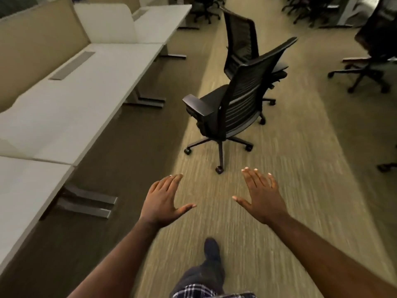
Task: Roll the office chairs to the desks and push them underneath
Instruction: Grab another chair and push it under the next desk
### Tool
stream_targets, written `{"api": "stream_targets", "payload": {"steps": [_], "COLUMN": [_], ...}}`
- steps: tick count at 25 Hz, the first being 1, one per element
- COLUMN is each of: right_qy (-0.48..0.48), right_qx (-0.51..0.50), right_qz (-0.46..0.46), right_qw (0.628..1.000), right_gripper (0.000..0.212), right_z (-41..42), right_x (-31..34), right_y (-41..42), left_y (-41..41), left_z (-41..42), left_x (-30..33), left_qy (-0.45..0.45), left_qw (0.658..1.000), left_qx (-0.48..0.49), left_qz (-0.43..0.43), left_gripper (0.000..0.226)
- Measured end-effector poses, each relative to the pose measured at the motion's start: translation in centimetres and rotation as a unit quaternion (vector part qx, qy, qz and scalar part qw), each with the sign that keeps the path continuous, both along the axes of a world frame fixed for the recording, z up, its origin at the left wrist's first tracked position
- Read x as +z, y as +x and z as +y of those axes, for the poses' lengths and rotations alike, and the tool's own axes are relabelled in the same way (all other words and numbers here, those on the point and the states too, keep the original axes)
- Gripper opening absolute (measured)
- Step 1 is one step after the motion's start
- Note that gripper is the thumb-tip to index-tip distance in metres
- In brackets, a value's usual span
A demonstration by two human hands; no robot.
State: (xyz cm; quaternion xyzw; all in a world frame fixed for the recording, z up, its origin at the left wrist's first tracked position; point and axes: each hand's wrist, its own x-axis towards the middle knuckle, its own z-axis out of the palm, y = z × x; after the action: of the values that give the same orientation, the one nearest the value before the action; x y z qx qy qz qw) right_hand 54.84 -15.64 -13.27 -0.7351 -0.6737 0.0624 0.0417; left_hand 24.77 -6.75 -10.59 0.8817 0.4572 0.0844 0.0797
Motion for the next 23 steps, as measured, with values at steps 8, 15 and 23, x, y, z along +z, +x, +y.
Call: {"api": "stream_targets", "payload": {"steps": [8,15,23], "right_qy": [-0.028,0.005,0.042], "right_qx": [-0.104,-0.15,-0.137], "right_qz": [-0.039,-0.031,-0.023], "right_qw": [0.993,0.988,0.989], "right_gripper": [0.097,0.09,0.086], "right_z": [8.0,14.9,24.4], "right_x": [-0.8,1.4,2.4], "right_y": [14.0,24.2,40.2], "left_y": [16.0,29.3,46.1], "left_z": [15.7,25.0,32.1], "left_x": [-0.9,2.2,5.0], "left_qy": [0.008,0.045,0.083], "left_qw": [0.993,0.98,0.982], "left_qx": [-0.118,-0.193,-0.167], "left_qz": [0.006,-0.019,-0.016], "left_gripper": [0.101,0.103,0.106]}}
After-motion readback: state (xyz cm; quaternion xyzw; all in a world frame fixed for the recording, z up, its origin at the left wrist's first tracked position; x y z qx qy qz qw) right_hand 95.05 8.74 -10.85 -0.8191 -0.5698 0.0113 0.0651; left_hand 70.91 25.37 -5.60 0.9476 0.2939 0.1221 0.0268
